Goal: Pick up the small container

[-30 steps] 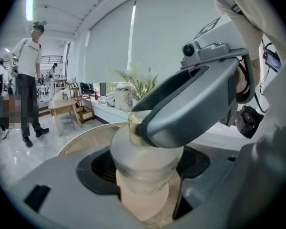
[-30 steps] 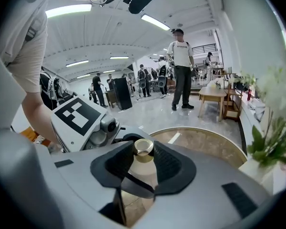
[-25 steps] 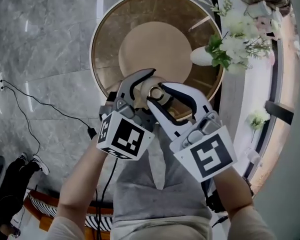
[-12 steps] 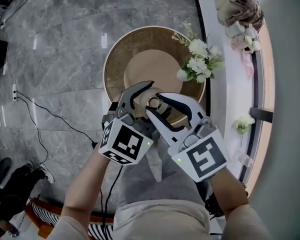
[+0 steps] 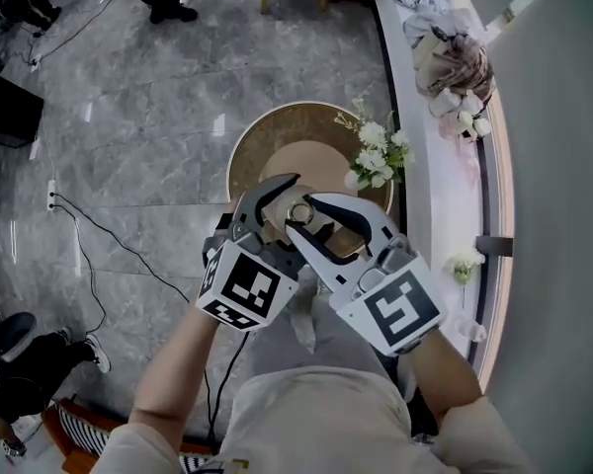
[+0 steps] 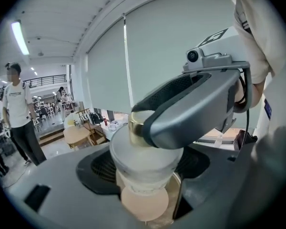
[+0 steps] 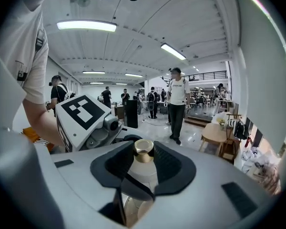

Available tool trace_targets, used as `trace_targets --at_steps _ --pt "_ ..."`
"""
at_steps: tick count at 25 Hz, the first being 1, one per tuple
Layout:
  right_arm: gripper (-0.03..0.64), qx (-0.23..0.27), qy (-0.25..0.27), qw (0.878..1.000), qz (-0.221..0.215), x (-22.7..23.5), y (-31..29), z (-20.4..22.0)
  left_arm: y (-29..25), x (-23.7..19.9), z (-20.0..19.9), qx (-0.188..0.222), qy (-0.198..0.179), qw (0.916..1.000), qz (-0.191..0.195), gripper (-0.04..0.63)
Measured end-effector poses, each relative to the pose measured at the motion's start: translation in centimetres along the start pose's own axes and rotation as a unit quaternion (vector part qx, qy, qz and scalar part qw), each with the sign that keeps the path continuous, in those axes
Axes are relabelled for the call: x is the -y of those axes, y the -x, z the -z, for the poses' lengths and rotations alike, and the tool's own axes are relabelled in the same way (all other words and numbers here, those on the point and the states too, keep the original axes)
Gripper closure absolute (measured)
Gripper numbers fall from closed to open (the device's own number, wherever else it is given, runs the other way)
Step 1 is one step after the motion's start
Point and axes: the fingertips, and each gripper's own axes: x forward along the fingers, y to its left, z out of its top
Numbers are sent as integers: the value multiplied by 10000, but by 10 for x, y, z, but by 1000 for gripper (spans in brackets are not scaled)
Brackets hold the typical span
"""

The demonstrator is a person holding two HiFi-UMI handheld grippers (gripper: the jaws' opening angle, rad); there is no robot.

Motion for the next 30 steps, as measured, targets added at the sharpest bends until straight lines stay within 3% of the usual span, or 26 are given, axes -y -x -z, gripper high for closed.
trace_targets --at_steps 4,16,22,30 --pt "491 145 275 9995 -62 -18 20 -47 36 3 -41 173 33 9998 -137 252" --pt "491 711 733 9948 34 -56 72 -141 106 19 -126 301 -516 9977 -316 252" --pt "491 790 798 9937 64 -62 85 -158 117 24 -145 355 -585 9972 -306 252" --pt "491 665 567 9961 -122 -63 88 -136 108 38 -127 133 -408 9989 -176 252"
